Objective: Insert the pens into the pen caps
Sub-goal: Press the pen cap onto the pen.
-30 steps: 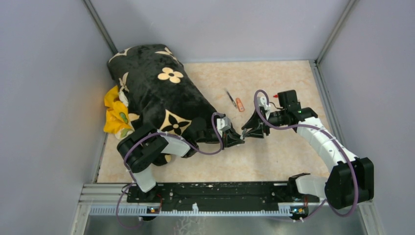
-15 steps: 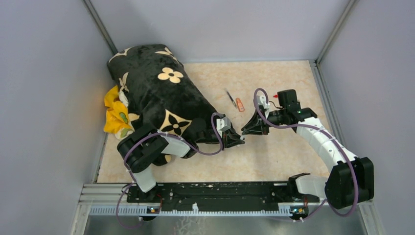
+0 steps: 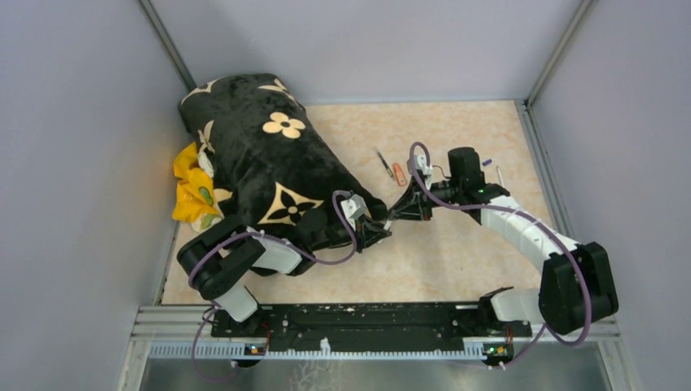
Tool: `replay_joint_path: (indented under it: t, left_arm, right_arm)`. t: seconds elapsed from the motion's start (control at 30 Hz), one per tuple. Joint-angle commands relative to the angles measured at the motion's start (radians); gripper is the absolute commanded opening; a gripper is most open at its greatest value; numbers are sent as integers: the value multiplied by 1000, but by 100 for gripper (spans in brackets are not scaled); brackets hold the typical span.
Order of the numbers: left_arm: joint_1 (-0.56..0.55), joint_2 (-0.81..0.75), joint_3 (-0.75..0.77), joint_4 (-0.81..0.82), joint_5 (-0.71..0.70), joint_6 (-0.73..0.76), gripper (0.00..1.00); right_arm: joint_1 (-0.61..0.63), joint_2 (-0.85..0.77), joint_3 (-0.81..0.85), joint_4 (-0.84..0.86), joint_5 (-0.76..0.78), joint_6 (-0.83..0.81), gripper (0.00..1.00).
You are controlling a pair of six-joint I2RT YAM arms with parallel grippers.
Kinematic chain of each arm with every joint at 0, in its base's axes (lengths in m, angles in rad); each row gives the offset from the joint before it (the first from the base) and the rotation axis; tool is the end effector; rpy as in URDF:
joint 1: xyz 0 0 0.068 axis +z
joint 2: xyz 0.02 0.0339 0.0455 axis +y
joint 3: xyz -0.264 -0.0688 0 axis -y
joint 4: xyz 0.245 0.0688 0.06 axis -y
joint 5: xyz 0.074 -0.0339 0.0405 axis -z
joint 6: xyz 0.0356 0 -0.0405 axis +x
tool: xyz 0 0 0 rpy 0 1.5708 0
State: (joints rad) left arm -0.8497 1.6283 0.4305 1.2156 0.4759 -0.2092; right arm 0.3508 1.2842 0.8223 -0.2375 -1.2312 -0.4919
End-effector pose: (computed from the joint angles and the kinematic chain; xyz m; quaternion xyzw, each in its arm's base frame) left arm 0.1765 -0.2255 0.1727 0.3740 0.5935 -0.4927 0.5149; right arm 0.2299 0.1199 0.2560 -0.5251 0.5757 0.4979 0.3806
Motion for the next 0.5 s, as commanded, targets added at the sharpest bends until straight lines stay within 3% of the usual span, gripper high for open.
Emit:
replay_joint_path:
  t: [0.0, 0.27, 0.47]
  left_arm:
    - [24, -87, 13, 193, -319, 25, 0]
    - [21, -32, 74, 258, -386, 94, 0]
    - [44, -6, 103, 293, -409, 202, 0]
  right_arm:
    - [52, 63, -66, 125, 15, 262, 0]
    - [70, 106, -132, 424, -6, 562, 0]
    - [125, 142, -121, 425, -59, 601, 0]
